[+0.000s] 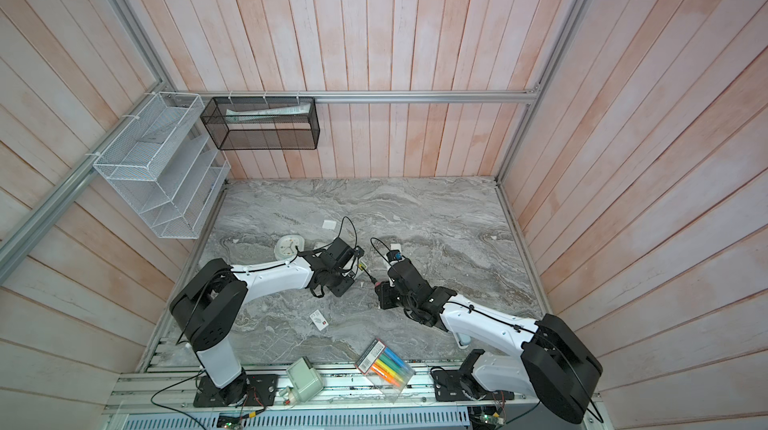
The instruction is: Unload the batteries from the remote control
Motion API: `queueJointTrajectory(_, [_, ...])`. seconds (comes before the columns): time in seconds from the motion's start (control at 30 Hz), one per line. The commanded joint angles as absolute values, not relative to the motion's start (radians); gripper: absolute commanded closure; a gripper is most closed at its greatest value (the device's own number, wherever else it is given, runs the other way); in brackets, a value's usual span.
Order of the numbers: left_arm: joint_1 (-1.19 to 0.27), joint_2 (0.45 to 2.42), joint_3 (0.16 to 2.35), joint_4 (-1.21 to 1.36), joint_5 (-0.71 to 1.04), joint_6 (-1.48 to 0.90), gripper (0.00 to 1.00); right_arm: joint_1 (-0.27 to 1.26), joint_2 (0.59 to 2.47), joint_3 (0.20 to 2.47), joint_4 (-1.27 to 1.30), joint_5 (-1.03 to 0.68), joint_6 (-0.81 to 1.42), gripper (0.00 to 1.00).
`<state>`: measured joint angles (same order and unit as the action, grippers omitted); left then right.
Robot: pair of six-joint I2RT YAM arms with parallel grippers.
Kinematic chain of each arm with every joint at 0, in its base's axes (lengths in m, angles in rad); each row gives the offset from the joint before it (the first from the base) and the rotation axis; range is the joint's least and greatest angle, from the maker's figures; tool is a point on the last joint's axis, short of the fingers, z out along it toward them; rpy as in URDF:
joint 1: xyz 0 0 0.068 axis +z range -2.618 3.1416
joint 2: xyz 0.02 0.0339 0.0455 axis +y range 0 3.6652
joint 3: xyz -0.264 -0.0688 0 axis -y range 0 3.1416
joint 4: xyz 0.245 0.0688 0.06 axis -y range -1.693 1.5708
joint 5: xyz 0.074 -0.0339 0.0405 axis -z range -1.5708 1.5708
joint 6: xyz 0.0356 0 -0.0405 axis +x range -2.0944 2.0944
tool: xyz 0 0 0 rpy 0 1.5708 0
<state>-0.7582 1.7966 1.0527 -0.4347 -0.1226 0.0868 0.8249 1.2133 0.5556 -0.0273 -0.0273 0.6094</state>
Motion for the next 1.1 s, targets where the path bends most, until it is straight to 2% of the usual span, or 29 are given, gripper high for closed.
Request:
queueJointTrajectory(0.0, [-0.765, 1.806, 1.014, -0.451, -0.168, 0.107, 0.48, 0.816, 1.201, 0.543, -0.022, -0.064, 0.635, 1.00])
queueJointTrajectory(0.33, [-0.779, 1.827, 1.026, -0.450, -0.163, 0.107, 0.48, 0.803, 1.242, 0.544, 0.003, -0.117, 0.644, 1.00])
queueJointTrajectory(1.07, [-0.830, 1.859, 1.045, -0.458, -0.095, 0.127, 0.50, 0.784, 1.362, 0.580, 0.108, -0.122, 0.617, 1.00])
